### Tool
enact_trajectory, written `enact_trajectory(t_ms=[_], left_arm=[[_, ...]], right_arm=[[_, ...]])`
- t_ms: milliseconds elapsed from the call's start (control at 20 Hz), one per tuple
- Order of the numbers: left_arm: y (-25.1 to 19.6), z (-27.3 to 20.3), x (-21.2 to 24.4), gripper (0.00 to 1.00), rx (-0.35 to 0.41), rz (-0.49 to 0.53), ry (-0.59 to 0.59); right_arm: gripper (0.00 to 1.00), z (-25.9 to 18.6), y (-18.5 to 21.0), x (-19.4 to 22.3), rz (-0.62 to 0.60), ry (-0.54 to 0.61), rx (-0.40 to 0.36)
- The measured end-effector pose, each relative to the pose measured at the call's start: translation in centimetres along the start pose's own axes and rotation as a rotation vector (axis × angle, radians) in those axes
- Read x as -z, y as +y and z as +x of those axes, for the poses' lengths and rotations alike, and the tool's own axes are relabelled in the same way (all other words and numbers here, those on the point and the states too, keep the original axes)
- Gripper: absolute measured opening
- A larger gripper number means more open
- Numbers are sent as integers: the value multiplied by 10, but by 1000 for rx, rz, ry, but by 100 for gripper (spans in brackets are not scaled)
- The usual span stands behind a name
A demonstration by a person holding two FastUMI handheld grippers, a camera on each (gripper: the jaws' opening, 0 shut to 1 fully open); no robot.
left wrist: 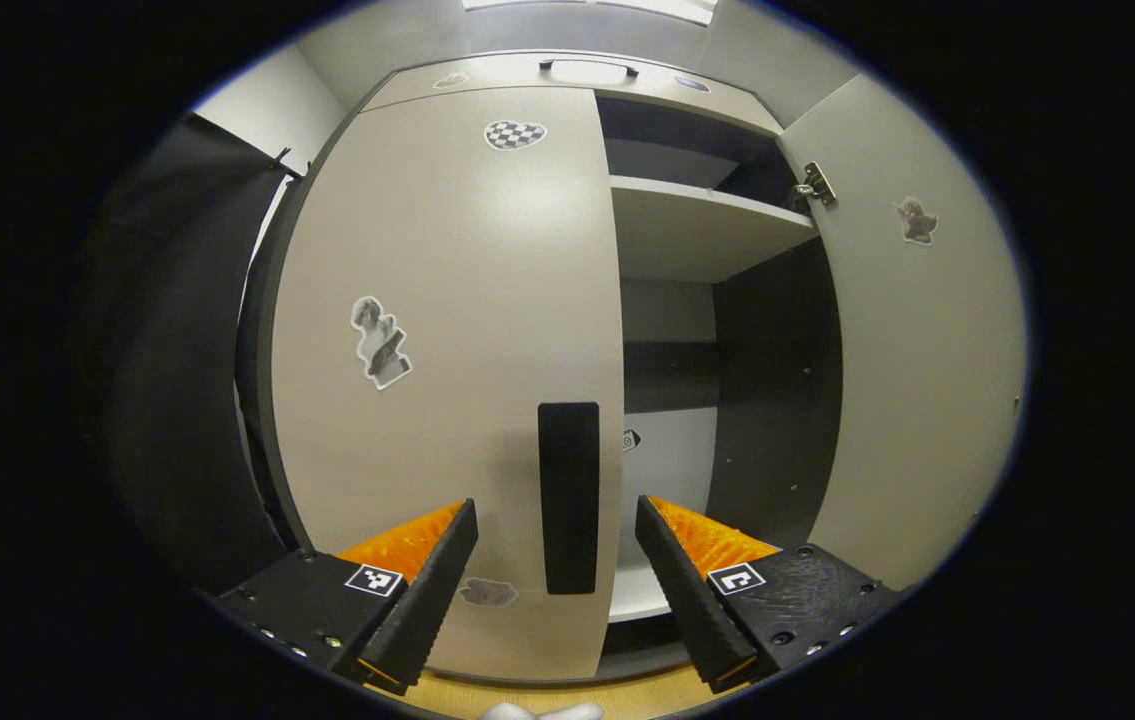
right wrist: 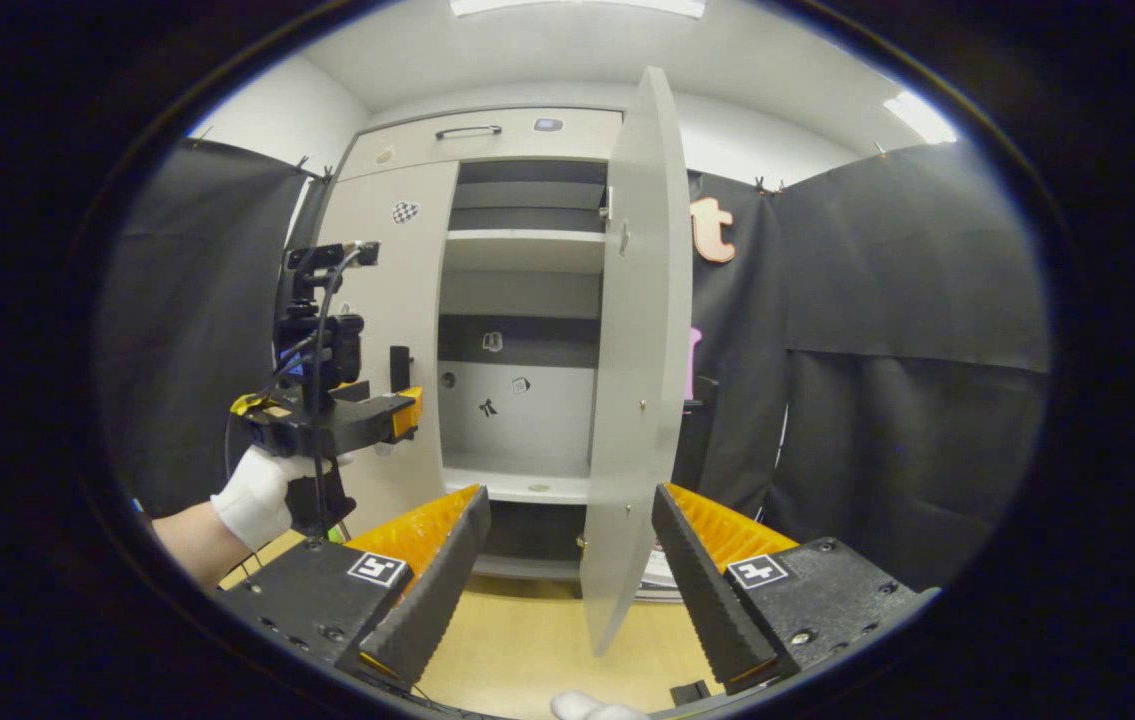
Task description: Open the right door of the double-door shoe cabinet with the right hand, and open the left door with the left hand.
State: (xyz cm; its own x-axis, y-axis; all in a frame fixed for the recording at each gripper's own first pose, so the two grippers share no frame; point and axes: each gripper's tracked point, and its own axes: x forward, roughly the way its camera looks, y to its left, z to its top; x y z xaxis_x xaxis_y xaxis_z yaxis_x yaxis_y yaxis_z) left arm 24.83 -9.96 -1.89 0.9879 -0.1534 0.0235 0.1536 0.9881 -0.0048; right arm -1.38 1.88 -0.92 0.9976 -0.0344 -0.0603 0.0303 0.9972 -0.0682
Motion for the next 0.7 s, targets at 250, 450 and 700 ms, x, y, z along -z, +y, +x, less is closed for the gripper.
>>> enact_trajectory(t_ms=[250, 450, 700], left_arm=[[8, 18, 17, 95, -47, -2, 57], [1, 25, 15, 63, -21, 19, 40], [-3, 26, 15, 13, -1, 21, 35]], right_arm=[[100, 4, 0, -2, -15, 9, 7], [100, 6, 1, 1, -9, 10, -1], [100, 5, 6, -1, -8, 4, -28]])
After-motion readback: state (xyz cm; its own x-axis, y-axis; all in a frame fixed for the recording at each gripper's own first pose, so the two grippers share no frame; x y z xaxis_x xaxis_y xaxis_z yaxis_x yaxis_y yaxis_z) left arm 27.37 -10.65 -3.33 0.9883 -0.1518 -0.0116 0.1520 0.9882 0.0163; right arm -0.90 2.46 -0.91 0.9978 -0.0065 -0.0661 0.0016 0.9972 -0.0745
